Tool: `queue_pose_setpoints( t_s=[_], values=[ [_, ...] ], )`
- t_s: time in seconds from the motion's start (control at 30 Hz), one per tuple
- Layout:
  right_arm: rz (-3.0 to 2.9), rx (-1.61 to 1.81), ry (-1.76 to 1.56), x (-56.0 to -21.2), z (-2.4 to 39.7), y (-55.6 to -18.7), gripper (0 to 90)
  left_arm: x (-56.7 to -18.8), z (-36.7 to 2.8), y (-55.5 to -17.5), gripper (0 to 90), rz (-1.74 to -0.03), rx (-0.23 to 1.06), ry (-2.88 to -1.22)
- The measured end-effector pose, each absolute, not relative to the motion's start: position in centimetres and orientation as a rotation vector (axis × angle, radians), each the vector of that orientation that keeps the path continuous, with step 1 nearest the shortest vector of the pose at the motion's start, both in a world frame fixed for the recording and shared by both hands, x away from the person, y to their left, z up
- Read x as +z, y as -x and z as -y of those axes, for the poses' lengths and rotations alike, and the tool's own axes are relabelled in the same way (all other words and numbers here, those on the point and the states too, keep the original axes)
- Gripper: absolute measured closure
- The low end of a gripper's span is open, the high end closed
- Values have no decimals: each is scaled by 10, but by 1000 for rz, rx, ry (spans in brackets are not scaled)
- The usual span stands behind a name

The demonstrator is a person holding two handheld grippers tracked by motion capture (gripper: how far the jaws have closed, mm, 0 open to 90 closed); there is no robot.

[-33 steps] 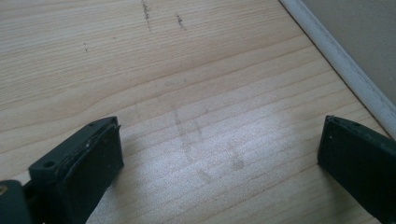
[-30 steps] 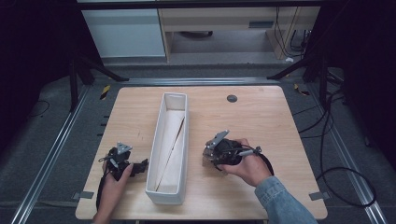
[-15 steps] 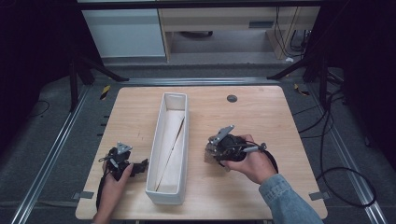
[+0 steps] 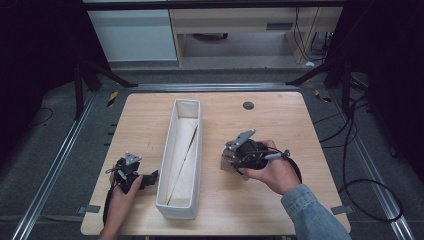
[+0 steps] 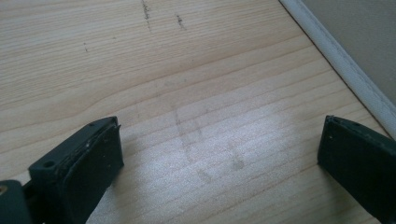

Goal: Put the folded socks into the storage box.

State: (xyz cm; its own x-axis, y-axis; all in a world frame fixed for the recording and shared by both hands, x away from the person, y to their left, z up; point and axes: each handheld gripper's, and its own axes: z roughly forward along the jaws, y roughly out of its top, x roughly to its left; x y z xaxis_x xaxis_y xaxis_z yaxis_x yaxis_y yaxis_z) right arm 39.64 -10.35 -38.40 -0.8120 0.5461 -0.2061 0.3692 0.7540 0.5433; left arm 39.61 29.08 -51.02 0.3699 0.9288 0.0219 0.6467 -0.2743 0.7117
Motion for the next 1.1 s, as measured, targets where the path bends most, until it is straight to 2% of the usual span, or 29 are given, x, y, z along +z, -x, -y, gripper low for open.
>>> queue_pose_setpoints(
  t_s=[1.1],
  values=[
    [-2560,730,-661,-340,100,-396,473,-510,-291,-396,0,-1356,593,-2019]
  ],
)
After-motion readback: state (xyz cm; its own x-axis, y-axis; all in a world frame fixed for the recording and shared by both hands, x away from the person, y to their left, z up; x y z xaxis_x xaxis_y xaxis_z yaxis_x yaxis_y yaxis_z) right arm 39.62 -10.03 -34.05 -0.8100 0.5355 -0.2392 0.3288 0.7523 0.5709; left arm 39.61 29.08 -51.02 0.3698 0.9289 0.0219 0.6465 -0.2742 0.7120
